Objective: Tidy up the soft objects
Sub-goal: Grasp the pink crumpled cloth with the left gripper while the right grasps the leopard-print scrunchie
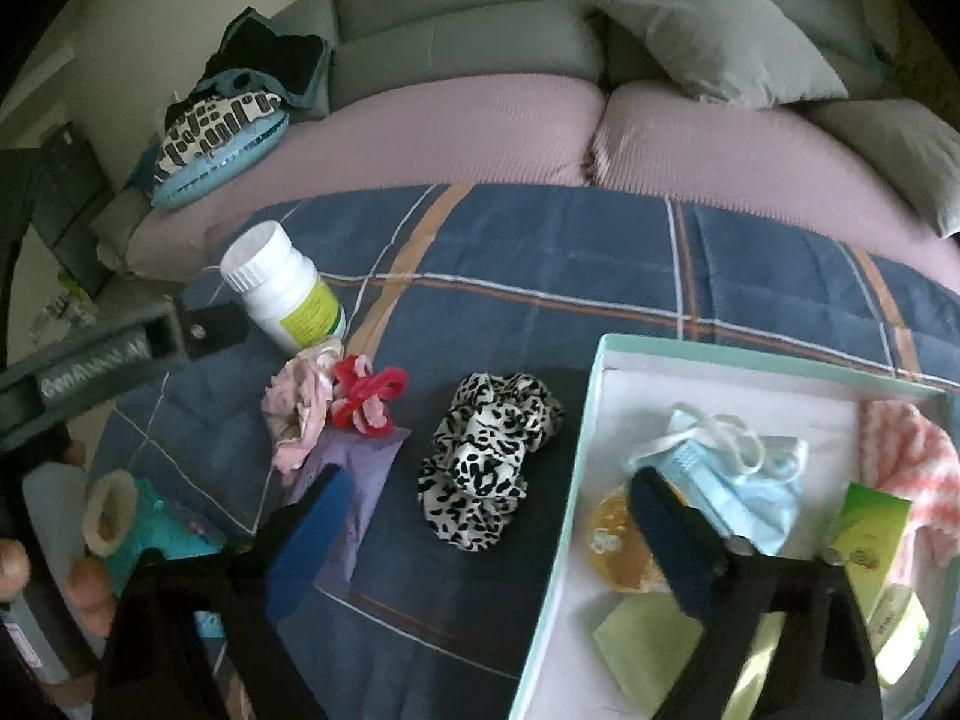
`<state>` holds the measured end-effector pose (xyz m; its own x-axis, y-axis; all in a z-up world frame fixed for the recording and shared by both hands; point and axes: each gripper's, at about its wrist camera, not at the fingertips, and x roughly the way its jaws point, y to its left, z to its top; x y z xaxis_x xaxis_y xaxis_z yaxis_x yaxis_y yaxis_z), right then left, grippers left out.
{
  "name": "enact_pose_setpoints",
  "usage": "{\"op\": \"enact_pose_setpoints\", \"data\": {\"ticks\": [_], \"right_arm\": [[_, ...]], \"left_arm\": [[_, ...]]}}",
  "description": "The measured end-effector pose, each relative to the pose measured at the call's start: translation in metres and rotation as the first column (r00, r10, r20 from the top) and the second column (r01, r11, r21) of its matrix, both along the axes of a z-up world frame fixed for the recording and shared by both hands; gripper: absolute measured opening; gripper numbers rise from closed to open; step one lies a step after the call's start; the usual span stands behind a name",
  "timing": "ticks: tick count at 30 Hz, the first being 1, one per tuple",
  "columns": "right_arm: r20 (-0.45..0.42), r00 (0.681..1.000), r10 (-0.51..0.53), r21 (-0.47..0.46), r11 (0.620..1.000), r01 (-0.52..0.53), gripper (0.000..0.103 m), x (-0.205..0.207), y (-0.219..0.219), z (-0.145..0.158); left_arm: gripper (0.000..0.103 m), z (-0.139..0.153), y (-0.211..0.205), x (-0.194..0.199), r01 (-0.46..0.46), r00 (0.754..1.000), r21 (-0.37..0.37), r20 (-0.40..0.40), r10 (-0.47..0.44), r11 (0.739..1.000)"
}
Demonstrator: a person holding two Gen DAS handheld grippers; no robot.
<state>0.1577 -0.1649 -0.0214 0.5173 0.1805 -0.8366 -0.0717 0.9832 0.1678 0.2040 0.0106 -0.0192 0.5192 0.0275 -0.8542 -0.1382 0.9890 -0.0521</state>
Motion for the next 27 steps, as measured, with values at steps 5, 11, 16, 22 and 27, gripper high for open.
{"op": "enact_pose_setpoints", "data": {"ticks": [5, 11, 16, 22, 27], "right_arm": [[-0.032, 0.999, 0.009, 0.032, 0.999, -0.008, 0.075, 0.006, 0.001, -0.010], [-0.030, 0.999, 0.033, 0.034, 0.999, -0.032, 0.063, 0.009, 0.007, -0.014], [-0.055, 0.998, 0.036, 0.043, 0.999, -0.034, 0.054, 0.013, 0.007, -0.024], [-0.065, 0.997, 0.038, 0.037, 0.999, -0.036, 0.049, 0.016, 0.010, -0.031], [-0.068, 0.997, 0.043, 0.015, 0.999, -0.042, 0.042, 0.016, 0.012, -0.033]], "left_arm": [[0.103, -0.016, -0.004, 0.007, 0.007, 0.998, -0.033, -0.057, -0.009, 0.999], [0.102, -0.022, -0.008, 0.013, 0.013, 0.997, -0.019, -0.077, -0.014, 1.000], [0.094, -0.028, -0.011, 0.019, 0.018, 0.995, -0.032, -0.097, -0.021, 0.999], [0.075, -0.042, -0.012, 0.026, 0.016, 0.990, -0.044, -0.141, -0.022, 0.999], [0.062, -0.050, -0.015, 0.031, 0.019, 0.987, -0.069, -0.158, -0.030, 0.997]]}}
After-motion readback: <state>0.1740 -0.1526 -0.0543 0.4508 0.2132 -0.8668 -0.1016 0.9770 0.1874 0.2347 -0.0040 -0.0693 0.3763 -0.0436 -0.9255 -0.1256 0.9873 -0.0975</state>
